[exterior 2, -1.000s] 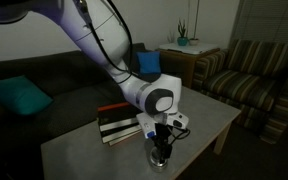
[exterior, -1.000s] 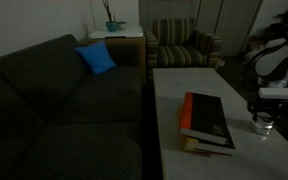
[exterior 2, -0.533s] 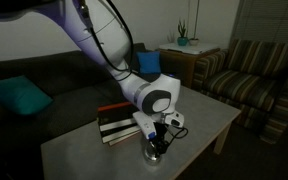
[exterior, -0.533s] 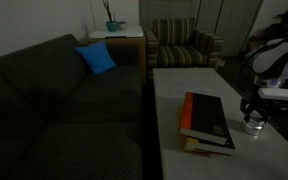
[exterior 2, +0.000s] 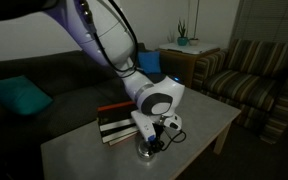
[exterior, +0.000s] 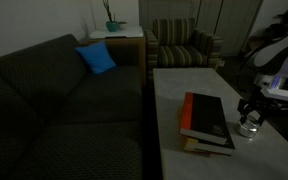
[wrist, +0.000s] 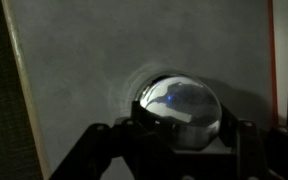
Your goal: Place the lid on the table
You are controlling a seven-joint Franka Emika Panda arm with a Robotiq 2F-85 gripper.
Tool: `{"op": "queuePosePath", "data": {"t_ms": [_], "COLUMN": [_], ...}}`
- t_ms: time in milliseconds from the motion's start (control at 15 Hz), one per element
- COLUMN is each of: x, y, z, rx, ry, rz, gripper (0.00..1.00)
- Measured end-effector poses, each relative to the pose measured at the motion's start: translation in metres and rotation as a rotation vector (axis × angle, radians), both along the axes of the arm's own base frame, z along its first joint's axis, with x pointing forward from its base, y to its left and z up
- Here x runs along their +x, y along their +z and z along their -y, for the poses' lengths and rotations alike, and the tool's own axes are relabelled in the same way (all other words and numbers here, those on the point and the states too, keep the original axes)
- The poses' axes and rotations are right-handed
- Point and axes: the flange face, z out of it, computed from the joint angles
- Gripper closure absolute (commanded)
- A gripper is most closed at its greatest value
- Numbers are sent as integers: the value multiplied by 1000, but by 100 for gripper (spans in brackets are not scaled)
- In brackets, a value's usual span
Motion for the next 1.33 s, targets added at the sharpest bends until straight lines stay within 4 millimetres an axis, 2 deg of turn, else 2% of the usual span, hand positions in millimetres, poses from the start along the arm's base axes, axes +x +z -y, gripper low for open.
{"op": "queuePosePath", "data": {"t_ms": [600, 867, 1000, 1133, 1267, 1333], "x": [0, 6, 9, 11, 12, 12], "y": [0, 3, 5, 7, 8, 8], "z": [0, 9, 8, 3, -1, -2], "rx": [9, -134, -205, -251, -273, -278], "ry": [-96, -268, -332, -372, -390, -392], "rz": [-12, 9, 9, 6, 5, 4], "gripper": [55, 55, 55, 37, 37, 33]}}
